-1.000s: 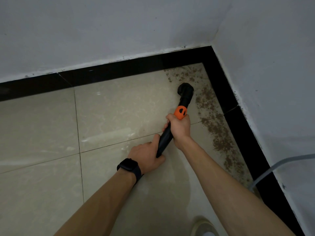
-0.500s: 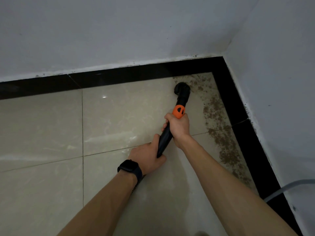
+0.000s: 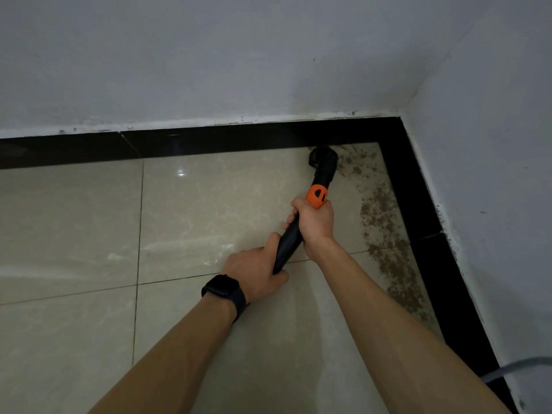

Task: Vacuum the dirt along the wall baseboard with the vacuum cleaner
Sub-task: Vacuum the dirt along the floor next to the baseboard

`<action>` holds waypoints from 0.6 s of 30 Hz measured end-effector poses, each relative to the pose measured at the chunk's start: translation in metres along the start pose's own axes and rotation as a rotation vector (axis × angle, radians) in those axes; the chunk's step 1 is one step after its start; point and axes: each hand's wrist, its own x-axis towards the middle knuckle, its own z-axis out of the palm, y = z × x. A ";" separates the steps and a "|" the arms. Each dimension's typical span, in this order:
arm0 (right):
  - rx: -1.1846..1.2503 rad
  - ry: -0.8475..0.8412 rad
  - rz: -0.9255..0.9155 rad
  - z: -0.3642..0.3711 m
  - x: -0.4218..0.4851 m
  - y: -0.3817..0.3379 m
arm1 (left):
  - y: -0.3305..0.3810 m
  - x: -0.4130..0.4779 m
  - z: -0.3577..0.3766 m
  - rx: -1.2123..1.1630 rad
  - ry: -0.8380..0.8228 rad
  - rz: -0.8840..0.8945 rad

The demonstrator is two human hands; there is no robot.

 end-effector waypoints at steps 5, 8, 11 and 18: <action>0.073 -0.027 0.020 0.000 0.007 0.000 | -0.004 0.011 -0.008 0.073 -0.016 0.022; 0.083 -0.071 0.040 0.000 0.009 -0.001 | -0.010 0.013 -0.015 0.119 -0.027 0.019; 0.097 -0.108 0.069 0.001 0.012 -0.003 | -0.012 0.016 -0.019 0.183 -0.037 0.001; 0.118 -0.018 0.121 0.018 0.012 -0.004 | -0.024 0.025 -0.036 0.197 -0.090 -0.081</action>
